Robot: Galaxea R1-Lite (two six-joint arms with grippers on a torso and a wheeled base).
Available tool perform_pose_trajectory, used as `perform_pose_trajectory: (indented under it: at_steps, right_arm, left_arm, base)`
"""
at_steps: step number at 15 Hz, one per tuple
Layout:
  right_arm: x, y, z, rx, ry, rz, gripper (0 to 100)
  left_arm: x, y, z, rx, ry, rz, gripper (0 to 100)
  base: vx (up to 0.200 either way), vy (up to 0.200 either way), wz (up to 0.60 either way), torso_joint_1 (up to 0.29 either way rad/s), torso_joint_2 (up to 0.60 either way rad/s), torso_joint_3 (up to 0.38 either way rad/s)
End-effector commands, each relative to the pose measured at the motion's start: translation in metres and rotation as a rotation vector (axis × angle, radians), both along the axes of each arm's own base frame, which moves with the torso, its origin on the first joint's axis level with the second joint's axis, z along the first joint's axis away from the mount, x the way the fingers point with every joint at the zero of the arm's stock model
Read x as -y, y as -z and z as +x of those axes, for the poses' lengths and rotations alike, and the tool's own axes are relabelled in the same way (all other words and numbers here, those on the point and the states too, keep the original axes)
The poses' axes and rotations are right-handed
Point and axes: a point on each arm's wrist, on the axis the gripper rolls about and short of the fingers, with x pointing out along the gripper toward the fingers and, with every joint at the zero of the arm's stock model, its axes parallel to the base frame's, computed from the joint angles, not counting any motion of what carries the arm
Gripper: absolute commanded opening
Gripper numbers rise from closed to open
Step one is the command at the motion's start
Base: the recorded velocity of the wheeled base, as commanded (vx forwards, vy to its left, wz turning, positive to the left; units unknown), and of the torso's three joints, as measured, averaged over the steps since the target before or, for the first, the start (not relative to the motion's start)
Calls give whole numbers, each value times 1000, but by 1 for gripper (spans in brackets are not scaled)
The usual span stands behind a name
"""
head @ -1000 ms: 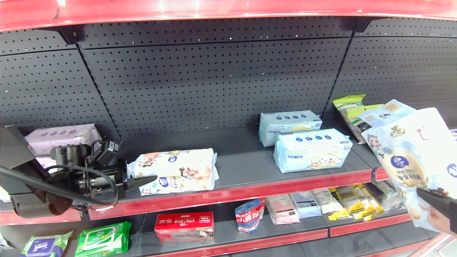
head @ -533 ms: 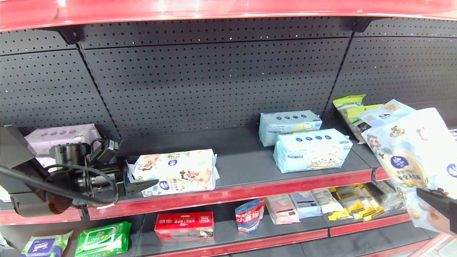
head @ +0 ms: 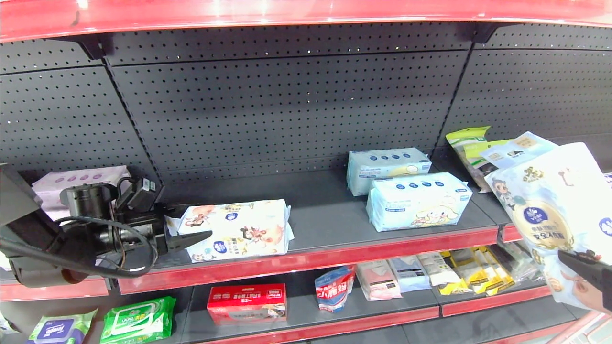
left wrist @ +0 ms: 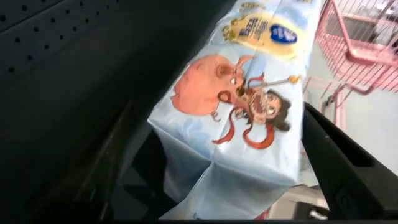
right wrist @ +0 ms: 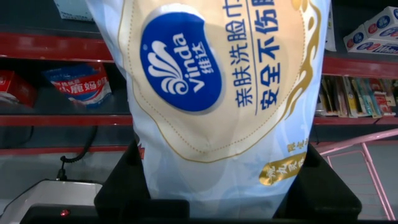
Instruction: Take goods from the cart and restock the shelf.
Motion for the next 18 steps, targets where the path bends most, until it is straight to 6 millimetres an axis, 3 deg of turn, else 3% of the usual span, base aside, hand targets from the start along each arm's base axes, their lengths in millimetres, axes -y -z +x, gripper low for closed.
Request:
perform_pose_trajectory:
  at_steps: [1,4,8,12,18]
  right_arm:
    - [0,0,0,0,1,0,0]
    - [0,-1,1,1,1,0,0]
    - [0,-1,2,-3,1,0,0]
    - [0,-1,3,-3,-3,3,0]
    - [0,-2,0,10,-7,2,0]
  left_arm:
    - [4,-13,-4,22,8,-3,100]
    - [5,-22,-6,31,7,-7,100]
    - [14,-57,-16,14,13,-66,100]
    - [21,-75,-25,64,-2,-52,100]
    - [34,-100,-64,106,-114,-34,100]
  base:
    - [0,0,0,0,0,0]
    - [0,0,0,0,0,0]
    - [0,0,0,0,0,0]
    - [0,0,0,0,0,0]
    - [0,0,0,0,0,0]
